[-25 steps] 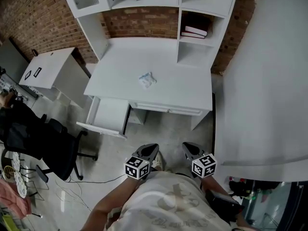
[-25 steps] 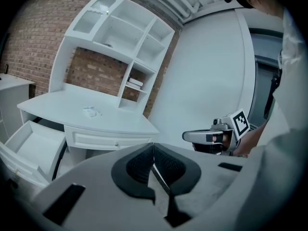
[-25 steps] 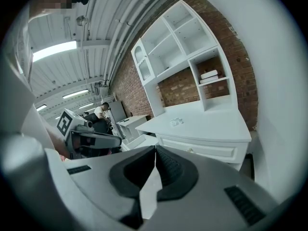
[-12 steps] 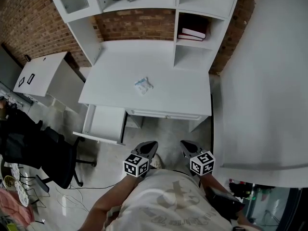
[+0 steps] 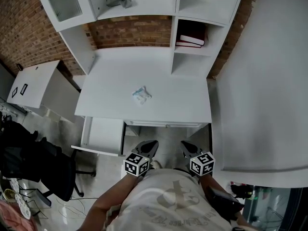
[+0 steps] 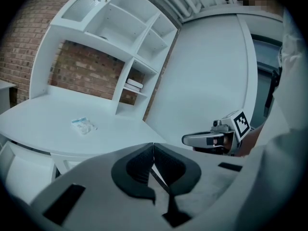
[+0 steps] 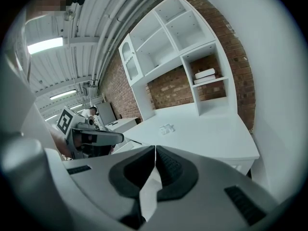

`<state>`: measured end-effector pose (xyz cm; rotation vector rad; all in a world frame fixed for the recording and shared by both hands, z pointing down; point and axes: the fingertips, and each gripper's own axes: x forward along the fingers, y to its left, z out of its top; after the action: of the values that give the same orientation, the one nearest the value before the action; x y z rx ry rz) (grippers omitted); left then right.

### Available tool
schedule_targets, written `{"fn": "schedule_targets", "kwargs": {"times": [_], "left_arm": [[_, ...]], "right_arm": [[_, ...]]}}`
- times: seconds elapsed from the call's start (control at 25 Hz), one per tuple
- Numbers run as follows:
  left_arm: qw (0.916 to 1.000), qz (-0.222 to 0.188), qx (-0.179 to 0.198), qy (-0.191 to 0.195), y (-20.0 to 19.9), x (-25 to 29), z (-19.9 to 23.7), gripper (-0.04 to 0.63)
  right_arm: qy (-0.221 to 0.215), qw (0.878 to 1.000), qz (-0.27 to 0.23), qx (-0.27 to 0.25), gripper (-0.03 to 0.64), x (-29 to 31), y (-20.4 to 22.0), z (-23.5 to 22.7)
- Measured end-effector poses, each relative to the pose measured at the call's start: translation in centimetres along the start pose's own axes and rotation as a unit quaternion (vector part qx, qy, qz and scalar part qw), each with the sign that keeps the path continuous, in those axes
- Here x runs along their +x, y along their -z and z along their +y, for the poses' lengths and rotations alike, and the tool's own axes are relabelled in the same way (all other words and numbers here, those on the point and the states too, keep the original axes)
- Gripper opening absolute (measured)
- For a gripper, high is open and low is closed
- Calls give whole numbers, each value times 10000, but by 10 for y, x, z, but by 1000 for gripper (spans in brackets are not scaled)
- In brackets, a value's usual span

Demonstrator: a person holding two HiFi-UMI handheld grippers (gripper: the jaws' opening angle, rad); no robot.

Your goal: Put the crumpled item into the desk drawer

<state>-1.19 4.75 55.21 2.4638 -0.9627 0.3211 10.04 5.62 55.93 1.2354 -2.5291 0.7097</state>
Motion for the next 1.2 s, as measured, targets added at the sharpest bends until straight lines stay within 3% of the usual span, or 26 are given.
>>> {"fn": "schedule_targets", "kwargs": {"times": [0.6,0.88,1.2], "left_arm": [[9992,-120,-327,-215,-11,-12,52,21],[9984,1,-449,-348,4,-15,60,21],[9974,10,-466,-555,-11,-7,86,21]], "right_arm": [[-145,9998,145,-66,23,51,-17,13],[-396,9985,382,-66,23,72,-8,17],[-668,9968,419,-162,23,108,-29,10]]}}
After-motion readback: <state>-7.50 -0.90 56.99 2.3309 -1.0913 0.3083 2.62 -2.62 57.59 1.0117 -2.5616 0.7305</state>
